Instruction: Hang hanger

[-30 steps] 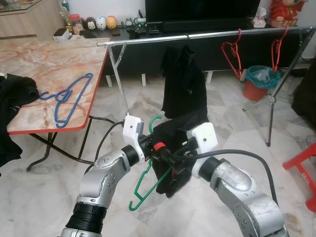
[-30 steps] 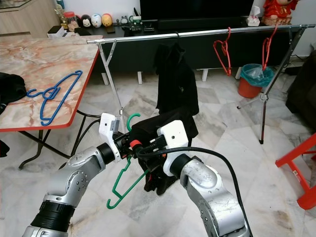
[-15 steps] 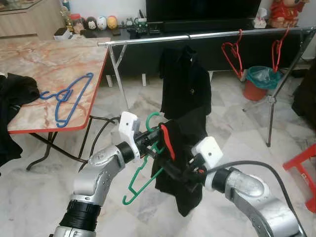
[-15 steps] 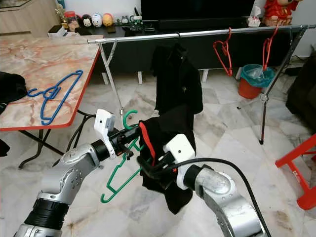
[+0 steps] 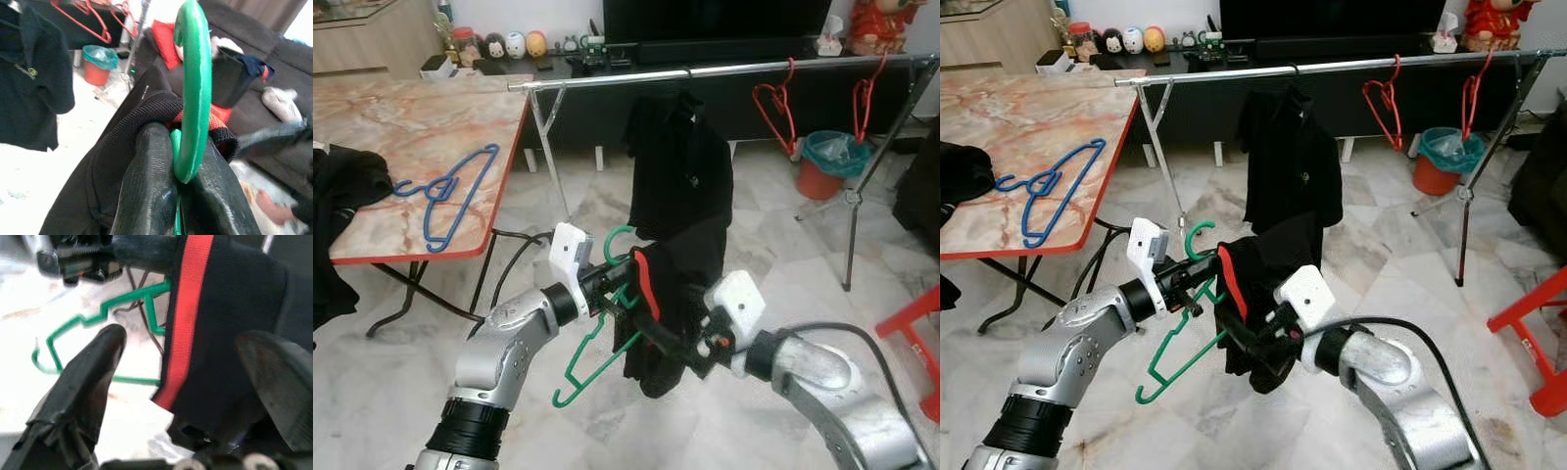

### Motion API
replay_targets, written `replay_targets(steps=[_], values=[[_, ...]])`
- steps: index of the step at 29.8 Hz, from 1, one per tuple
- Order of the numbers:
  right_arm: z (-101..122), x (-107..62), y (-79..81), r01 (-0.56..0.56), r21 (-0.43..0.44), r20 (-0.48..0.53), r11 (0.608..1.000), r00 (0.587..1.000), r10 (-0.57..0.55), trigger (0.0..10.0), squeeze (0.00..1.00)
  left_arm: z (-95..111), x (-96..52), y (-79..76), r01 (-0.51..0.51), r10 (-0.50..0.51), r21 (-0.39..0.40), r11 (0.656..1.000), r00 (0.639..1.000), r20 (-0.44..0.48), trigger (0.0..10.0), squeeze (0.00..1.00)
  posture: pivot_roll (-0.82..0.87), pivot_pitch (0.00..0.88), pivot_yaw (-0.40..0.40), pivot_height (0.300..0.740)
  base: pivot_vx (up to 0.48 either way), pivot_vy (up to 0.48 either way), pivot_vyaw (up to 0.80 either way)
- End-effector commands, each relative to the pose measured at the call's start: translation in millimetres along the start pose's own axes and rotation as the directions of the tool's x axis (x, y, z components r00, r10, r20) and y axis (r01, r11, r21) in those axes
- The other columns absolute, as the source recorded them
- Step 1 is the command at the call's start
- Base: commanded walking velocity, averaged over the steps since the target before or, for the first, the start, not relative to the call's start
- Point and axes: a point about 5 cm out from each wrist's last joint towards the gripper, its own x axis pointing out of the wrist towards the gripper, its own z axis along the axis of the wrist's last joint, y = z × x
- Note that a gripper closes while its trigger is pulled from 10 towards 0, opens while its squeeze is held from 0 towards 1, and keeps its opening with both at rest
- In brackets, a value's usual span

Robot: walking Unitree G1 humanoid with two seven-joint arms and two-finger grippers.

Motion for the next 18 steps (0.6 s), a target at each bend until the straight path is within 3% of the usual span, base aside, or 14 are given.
replay_targets(steps=[1, 5, 9, 12, 18], values=[[7.5, -5.8, 1.0, -0.032, -0.038, 0.034, 0.999, 0.999, 0.033, 10.0, 0.00, 7.2, 0.9, -7.0, 0.060, -0.060, 0.021, 0.998, 0.998, 0.018, 10.0, 0.00, -0.02, 0.034, 0.028, 0.740, 0.000, 0.000, 0.00], [12.5, -28.9, -11.8, -0.098, -0.141, 0.009, 0.985, 0.995, 0.101, 10.0, 0.00, -5.0, -5.8, -11.8, 0.144, -0.143, 0.022, 0.989, 0.987, -0.068, 10.0, 0.00, -0.02, 0.030, 0.030, 0.740, 0.000, 0.000, 0.00], [12.5, -32.9, -16.1, -0.096, -0.163, -0.001, 0.982, 0.995, 0.097, 10.0, 0.00, -7.0, -7.3, -13.0, 0.159, -0.157, 0.019, 0.987, 0.984, -0.079, 10.0, 0.00, -0.02, 0.024, 0.031, 0.740, 0.000, 0.000, 0.00], [15.0, -46.4, -33.3, -0.081, -0.237, 0.003, 0.968, 0.996, 0.084, 10.0, 0.00, -5.9, -12.9, -18.7, 0.226, -0.226, -0.004, 0.974, 0.970, -0.093, 10.0, 0.00, -0.02, 0.021, 0.034, 0.740, 0.000, 0.000, 0.00], [12.5, -54.1, -42.5, -0.107, -0.216, 0.022, 0.971, 0.993, 0.114, 10.0, 0.00, -3.6, -19.0, -21.8, 0.300, -0.299, -0.009, 0.954, 0.947, -0.122, 10.0, 0.00, -0.01, 0.022, 0.040, 0.740, 0.000, 0.000, 0.00]])
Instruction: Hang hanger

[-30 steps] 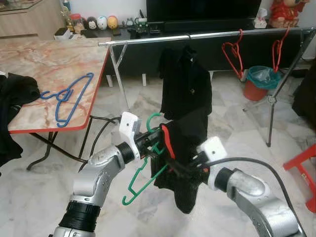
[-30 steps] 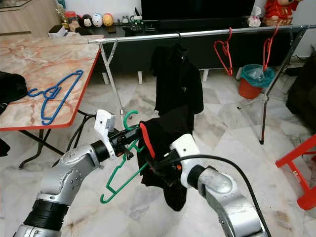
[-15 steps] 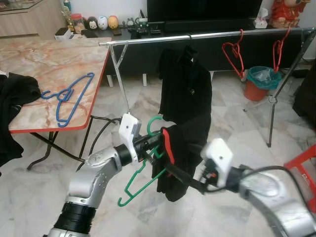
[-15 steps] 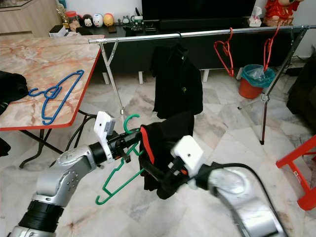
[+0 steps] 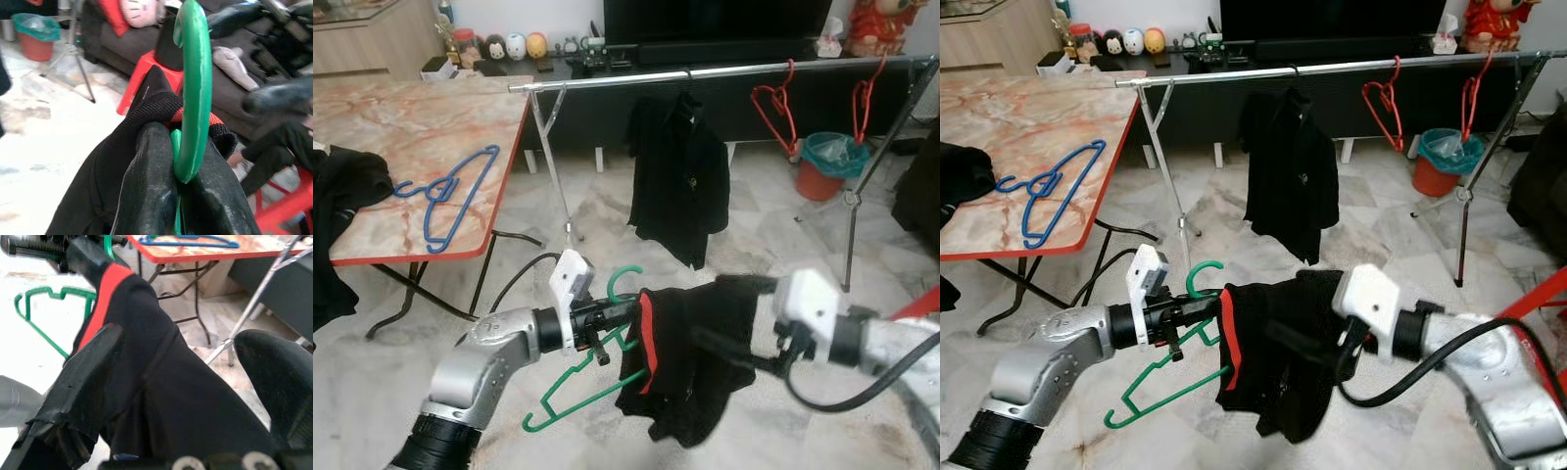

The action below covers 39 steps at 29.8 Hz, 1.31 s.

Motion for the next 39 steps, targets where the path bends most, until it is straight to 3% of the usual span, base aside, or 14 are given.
replay_targets(steps=[1, 8, 20, 28, 29, 30, 31, 32, 39], values=[[-4.4, -2.8, 1.2, -0.032, 0.011, -0.003, 0.999, 0.999, 0.032, 10.0, 0.00, 7.0, 0.0, -8.9, 0.085, -0.085, 0.008, 0.996, 0.996, 0.016, 10.0, 0.00, -0.01, 0.025, 0.042, 0.740, 0.000, 0.000, 0.00], [-14.1, 5.4, 9.0, -0.094, 0.047, 0.027, 0.994, 0.995, 0.093, 10.0, 0.00, 4.2, -5.9, -22.7, 0.207, -0.206, 0.019, 0.978, 0.976, -0.065, 10.0, 0.00, 0.00, 0.037, 0.047, 0.740, 0.000, 0.000, 0.00], [-17.2, 17.2, 25.8, -0.263, 0.122, 0.094, 0.957, 0.963, 0.252, 10.0, 0.00, 7.0, -3.9, -35.7, 0.305, -0.303, 0.010, 0.952, 0.950, -0.078, 10.0, 0.00, 0.01, 0.045, 0.048, 0.740, 0.000, 0.000, 0.00], [-25.2, 24.0, 27.3, -0.294, 0.139, 0.089, 0.946, 0.955, 0.283, 10.0, 0.00, 8.6, 0.0, -43.6, 0.357, -0.356, 0.006, 0.934, 0.931, -0.080, 10.0, 0.00, 0.01, 0.045, 0.048, 0.740, 0.000, 0.000, 0.00], [-24.6, 26.1, 30.1, -0.317, 0.150, 0.099, 0.937, 0.947, 0.305, 4.4, 0.00, 8.7, 1.1, -43.6, 0.356, -0.355, 0.007, 0.934, 0.931, -0.082, 10.0, 0.00, 0.01, 0.046, 0.047, 0.740, 0.000, 0.000, 0.00], [-24.2, 26.7, 31.2, -0.327, 0.156, 0.105, 0.932, 0.944, 0.314, 0.9, 0.00, 8.6, 1.4, -43.7, 0.356, -0.354, 0.007, 0.935, 0.932, -0.083, 10.0, 0.00, 0.01, 0.046, 0.046, 0.740, 0.000, 0.000, 0.00], [-24.2, 26.7, 31.2, -0.327, 0.156, 0.105, 0.932, 0.944, 0.314, 0.9, 0.00, 8.6, 1.4, -43.7, 0.356, -0.354, 0.007, 0.935, 0.932, -0.083, 10.0, 0.00, 0.01, 0.046, 0.046, 0.740, 0.000, 0.000, 0.00], [-24.1, 27.0, 35.2, -0.358, 0.160, 0.109, 0.920, 0.933, 0.344, 0.0, 0.00, 8.7, 1.9, -44.1, 0.357, -0.355, 0.008, 0.934, 0.931, -0.082, 10.0, 0.00, 0.01, 0.046, 0.046, 0.740, 0.000, 0.000, 0.00], [-30.2, 29.9, 39.3, -0.377, 0.180, 0.094, 0.908, 0.926, 0.366, 0.0, 0.00, 9.6, 4.4, -46.1, 0.368, -0.366, 0.008, 0.930, 0.927, -0.075, 10.0, 0.00, 0.01, 0.047, 0.045, 0.740, 0.000, 0.000, 0.00]])
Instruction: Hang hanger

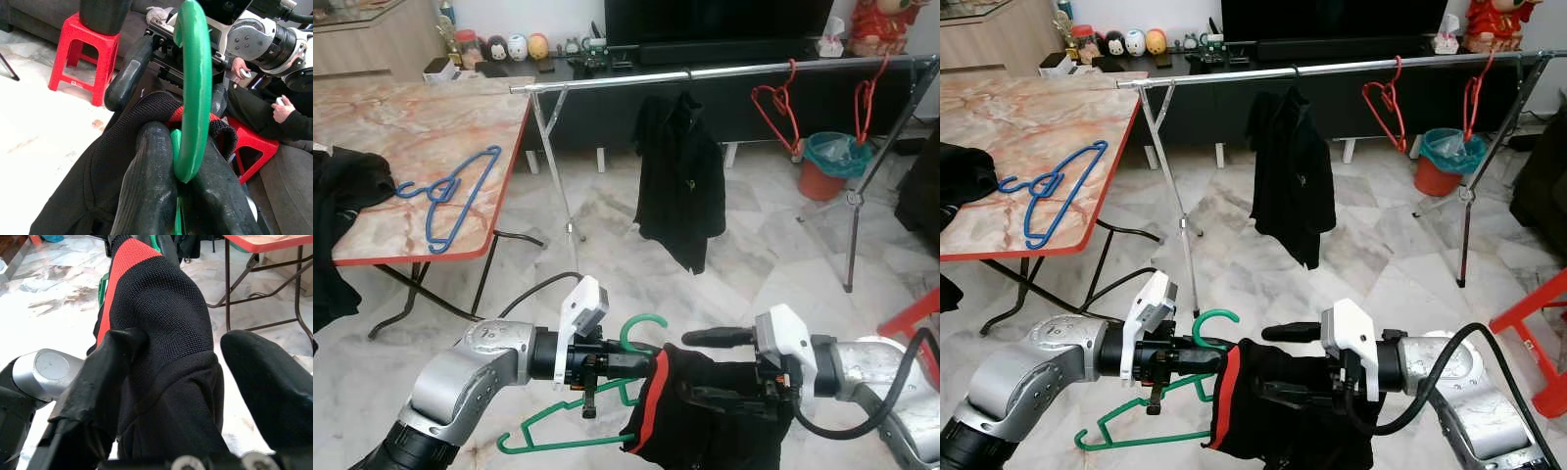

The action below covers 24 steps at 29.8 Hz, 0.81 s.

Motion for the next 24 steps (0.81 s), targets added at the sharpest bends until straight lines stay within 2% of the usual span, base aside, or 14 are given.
replay_targets(steps=[1, 24], values=[[-3.6, 5.5, 3.6, -0.039, 0.024, -0.003, 0.999, 0.999, 0.039, 0.0, 0.00, 14.7, 7.7, -9.8, 0.073, -0.076, 0.060, 0.996, 0.996, 0.045, 10.0, 0.00, 0.01, 0.047, 0.045, 0.740, 0.000, 0.000, 0.00], [-6.1, 10.7, 6.9, -0.082, 0.039, 0.005, 0.996, 0.997, 0.081, 0.0, 0.00, 15.6, 11.3, -10.4, 0.086, -0.090, 0.067, 0.994, 0.995, 0.053, 10.0, 0.00, 0.01, 0.045, 0.045, 0.740, 0.000, 0.000, 0.00]])
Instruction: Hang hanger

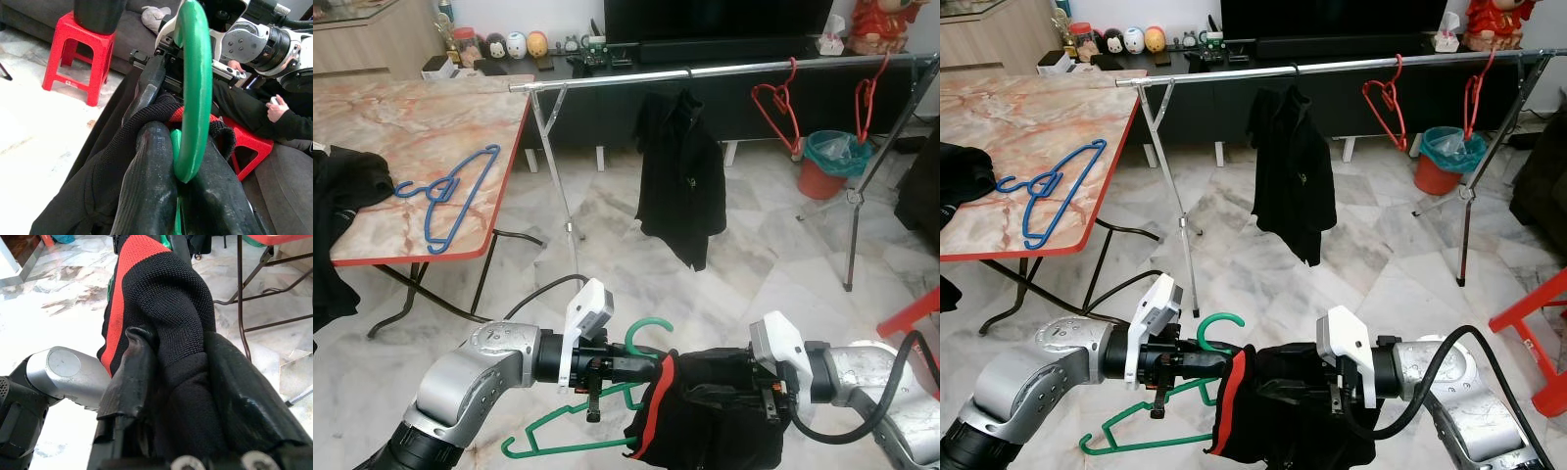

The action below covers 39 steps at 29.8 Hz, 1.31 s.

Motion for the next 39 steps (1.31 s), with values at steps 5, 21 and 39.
replay_targets(steps=[5, 21, 39], values=[[-1.4, 8.1, 4.0, -0.047, 0.010, 0.005, 0.999, 0.999, 0.047, 0.0, 0.00, 16.6, 6.8, -8.6, 0.065, -0.069, 0.073, 0.995, 0.996, 0.053, 10.0, 0.00, 0.02, 0.044, 0.045, 0.740, 0.000, 0.000, 0.00], [-2.0, 10.1, 4.9, -0.056, 0.016, 0.004, 0.998, 0.998, 0.056, 0.0, 0.00, 17.6, 7.2, -4.6, 0.041, -0.046, 0.087, 0.995, 0.997, 0.057, 10.0, 0.00, 0.01, 0.031, 0.047, 0.740, 0.000, 0.000, 0.00], [-4.7, 12.3, 4.4, -0.049, 0.019, -0.002, 0.999, 0.999, 0.049, 0.0, 0.00, 16.7, 7.9, -1.0, 0.016, -0.021, 0.095, 0.995, 0.998, 0.059, 10.0, 1.00, 0.01, 0.019, 0.048, 0.740, 0.000, 0.000, 0.00]])
